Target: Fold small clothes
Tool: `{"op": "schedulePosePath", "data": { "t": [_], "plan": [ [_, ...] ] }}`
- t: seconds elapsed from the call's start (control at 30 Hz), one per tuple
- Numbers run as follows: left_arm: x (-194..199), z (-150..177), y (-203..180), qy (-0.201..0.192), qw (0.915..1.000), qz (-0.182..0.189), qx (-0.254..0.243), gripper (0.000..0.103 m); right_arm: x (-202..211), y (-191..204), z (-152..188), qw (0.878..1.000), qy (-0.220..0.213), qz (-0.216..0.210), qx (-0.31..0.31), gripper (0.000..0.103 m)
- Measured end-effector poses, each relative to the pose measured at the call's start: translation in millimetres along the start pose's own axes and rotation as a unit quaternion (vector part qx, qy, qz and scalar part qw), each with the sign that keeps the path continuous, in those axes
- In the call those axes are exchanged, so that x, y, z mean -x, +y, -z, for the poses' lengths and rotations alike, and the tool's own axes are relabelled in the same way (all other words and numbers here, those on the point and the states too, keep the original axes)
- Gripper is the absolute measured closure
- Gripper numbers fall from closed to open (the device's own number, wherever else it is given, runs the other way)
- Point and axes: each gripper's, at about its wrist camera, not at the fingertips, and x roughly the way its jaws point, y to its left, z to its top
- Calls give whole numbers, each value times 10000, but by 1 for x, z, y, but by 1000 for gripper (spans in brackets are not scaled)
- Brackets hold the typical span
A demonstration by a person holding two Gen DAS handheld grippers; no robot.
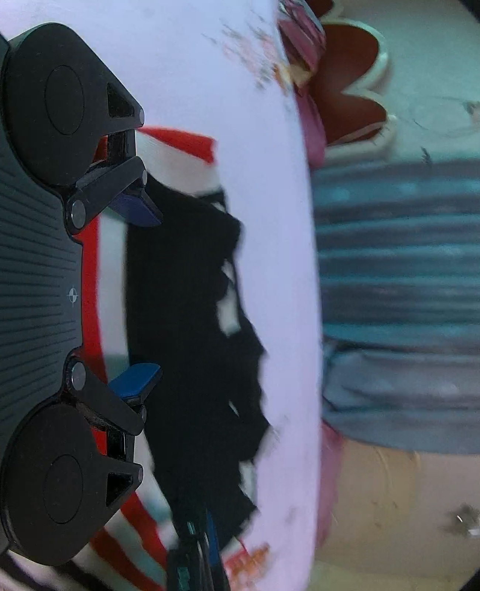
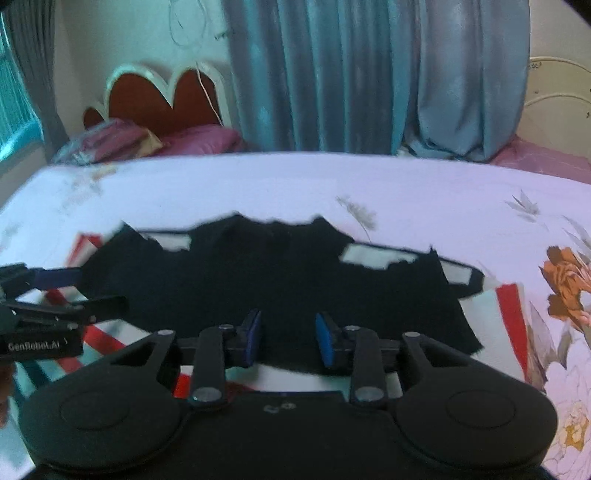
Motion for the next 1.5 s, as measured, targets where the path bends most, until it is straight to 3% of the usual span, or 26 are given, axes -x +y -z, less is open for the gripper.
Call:
{"op": "schedulePosePath", "data": {
  "t": [0.17, 0.27, 0.37, 0.47, 0.67, 0.87, 1.23, 1.5],
  "plan": [
    [2, 12, 21, 65, 9999, -85, 94, 23, 5, -30, 12, 9995, 69, 304, -51, 83],
    [5, 13, 25, 126, 9997, -85, 172, 23, 12, -44, 18, 9978, 17, 651, -112, 83],
    [6, 14, 22, 160, 9996, -188, 170, 23, 18, -53, 21, 9976, 47, 635, -272, 81],
    [14, 11, 18, 259, 9990, -266, 243, 23, 28, -47, 21, 9975, -4, 632, -311, 67],
    [36, 10, 4, 315, 9993, -43, 188, 22, 50, -11, 23, 9993, -212, 223, -232, 68],
    [46, 20, -11, 432, 9990, 81, 104, 22, 49, 22, 36, 10000, -51, 39, -42, 70],
    [58, 43, 16, 503, 9984, -106, 224, 22, 63, -8, 63, 9967, 46, 791, -164, 70],
    [70, 52, 23, 520, 9983, -247, 114, 22, 75, -14, 77, 9938, 68, 1076, -282, 68]
  ]
}}
